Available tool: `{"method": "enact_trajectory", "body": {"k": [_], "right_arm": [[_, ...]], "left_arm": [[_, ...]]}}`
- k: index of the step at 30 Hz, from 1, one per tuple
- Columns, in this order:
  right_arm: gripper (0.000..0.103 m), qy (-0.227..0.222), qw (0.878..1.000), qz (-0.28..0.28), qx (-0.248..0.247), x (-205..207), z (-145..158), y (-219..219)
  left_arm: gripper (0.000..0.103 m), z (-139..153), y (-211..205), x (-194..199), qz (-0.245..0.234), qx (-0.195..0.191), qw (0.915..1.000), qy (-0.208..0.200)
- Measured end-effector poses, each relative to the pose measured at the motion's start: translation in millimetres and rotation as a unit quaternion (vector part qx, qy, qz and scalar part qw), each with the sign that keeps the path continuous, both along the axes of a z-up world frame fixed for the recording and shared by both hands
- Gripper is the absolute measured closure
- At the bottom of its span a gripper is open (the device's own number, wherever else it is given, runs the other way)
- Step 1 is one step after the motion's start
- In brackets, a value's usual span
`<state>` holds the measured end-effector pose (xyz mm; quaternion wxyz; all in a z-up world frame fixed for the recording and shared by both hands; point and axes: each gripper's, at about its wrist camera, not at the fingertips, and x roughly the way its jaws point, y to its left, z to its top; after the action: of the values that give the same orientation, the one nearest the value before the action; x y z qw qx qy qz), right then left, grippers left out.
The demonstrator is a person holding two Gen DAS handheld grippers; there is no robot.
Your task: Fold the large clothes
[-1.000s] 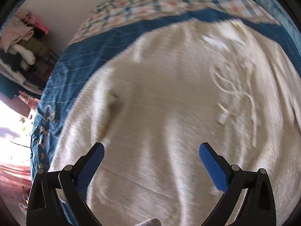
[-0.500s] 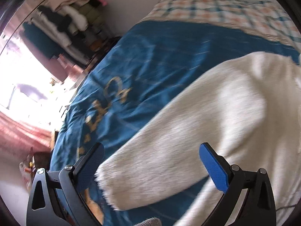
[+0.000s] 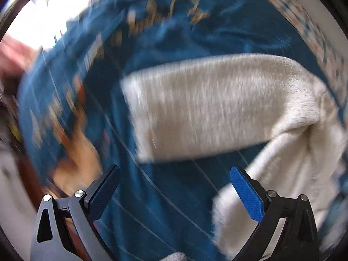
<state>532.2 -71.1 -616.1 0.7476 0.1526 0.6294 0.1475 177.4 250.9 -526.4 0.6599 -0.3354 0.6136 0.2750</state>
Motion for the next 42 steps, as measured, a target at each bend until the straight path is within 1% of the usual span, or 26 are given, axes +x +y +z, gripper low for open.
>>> {"method": "enact_trajectory", "body": {"k": [2, 4, 5, 6, 7, 8, 9, 10, 13, 15, 17, 20, 21, 23, 24, 27, 30, 31, 32, 33, 35, 36, 38, 39, 41, 42], "right_arm": [[0.037, 0.023, 0.999, -0.021, -0.011, -20, -4, -22], [0.037, 0.051, 0.998, -0.046, -0.016, -48, -17, -46], [0.037, 0.061, 0.996, -0.056, -0.012, -54, -18, -77], [0.037, 0.073, 0.995, -0.071, -0.009, -67, -26, -91], [0.037, 0.084, 0.993, -0.085, -0.008, -79, -33, -98], [0.037, 0.091, 0.991, -0.093, -0.01, -85, -40, -101], [0.037, 0.098, 0.99, -0.099, -0.014, -91, -46, -103], [0.037, 0.104, 0.989, -0.108, -0.019, -99, -52, -105], [0.037, 0.101, 0.988, -0.117, -0.029, -104, -49, -100], [0.037, 0.094, 0.989, -0.113, -0.029, -101, -45, -89], [0.037, 0.086, 0.99, -0.106, -0.023, -93, -40, -72], [0.037, 0.078, 0.992, -0.097, 0.0, -74, -33, -48], [0.037, 0.077, 0.993, -0.094, 0.009, -65, -32, -39], [0.037, 0.068, 0.993, -0.091, 0.017, -47, -29, -18], [0.037, 0.044, 0.996, -0.08, 0.017, -23, -25, 7], [0.037, 0.027, 0.997, -0.07, 0.003, -2, -23, 31], [0.037, 0.035, 0.997, -0.039, -0.05, 33, -39, 74], [0.042, 0.044, 0.996, -0.033, -0.069, 40, -48, 83], [0.054, 0.053, 0.994, -0.031, -0.09, 46, -60, 92], [0.079, 0.053, 0.993, -0.029, -0.098, 49, -66, 97], [0.09, 0.037, 0.993, -0.019, -0.115, 49, -65, 106], [0.091, 0.019, 0.993, -0.01, -0.116, 46, -57, 111], [0.091, 0.003, 0.992, 0.01, -0.124, 39, -52, 117], [0.087, 0.011, 0.992, 0.02, -0.123, 38, -57, 116], [0.082, 0.022, 0.996, 0.01, -0.085, 35, -60, 102], [0.069, 0.03, 0.998, 0.001, -0.053, 33, -57, 90]], "left_arm": [[0.001, -27, 4, -7, 0.054, -0.084, 0.9949, -0.018], [0.002, -52, 10, -10, 0.117, -0.147, 0.9809, -0.048], [0.005, -65, 17, -9, 0.153, -0.166, 0.9719, -0.069], [0.013, -72, 23, -6, 0.175, -0.169, 0.9666, -0.082], [0.033, -77, 29, -3, 0.188, -0.164, 0.9635, -0.097], [0.045, -81, 36, 2, 0.194, -0.143, 0.9657, -0.097], [0.069, -84, 46, 9, 0.199, -0.12, 0.9689, -0.085], [0.083, -85, 57, 14, 0.203, -0.104, 0.9695, -0.089], [0.091, -71, 89, 31, 0.19, -0.041, 0.9754, -0.103], [0.092, -60, 115, 41, 0.183, -0.003, 0.9752, -0.124], [0.092, -54, 140, 54, 0.183, 0.01, 0.9724, -0.145], [0.091, -59, 172, 77, 0.178, -0.028, 0.9669, -0.181], [0.086, -61, 177, 82, 0.172, -0.031, 0.9671, -0.185], [0.086, -64, 182, 91, 0.159, -0.033, 0.9688, -0.188], [0.083, -66, 176, 95, 0.153, -0.038, 0.97, -0.186], [0.062, -75, 160, 107, 0.147, -0.063, 0.9714, -0.175], [0.049, -85, 157, 102, 0.157, -0.082, 0.9665, -0.185], [0.047, -85, 157, 100, 0.16, -0.083, 0.9661, -0.185], [0.045, -86, 156, 100, 0.162, -0.084, 0.9659, -0.184], [0.041, -86, 157, 100, 0.162, -0.085, 0.9658, -0.183], [0.039, -84, 156, 106, 0.163, -0.081, 0.9673, -0.177], [0.039, -84, 156, 107, 0.162, -0.079, 0.9681, -0.174], [0.039, -83, 156, 111, 0.165, -0.073, 0.9686, -0.171], [0.039, -83, 156, 112, 0.169, -0.068, 0.9684, -0.171], [0.042, -79, 155, 114, 0.179, -0.058, 0.967, -0.172], [0.05, -74, 154, 114, 0.184, -0.042, 0.9661, -0.176]]}}
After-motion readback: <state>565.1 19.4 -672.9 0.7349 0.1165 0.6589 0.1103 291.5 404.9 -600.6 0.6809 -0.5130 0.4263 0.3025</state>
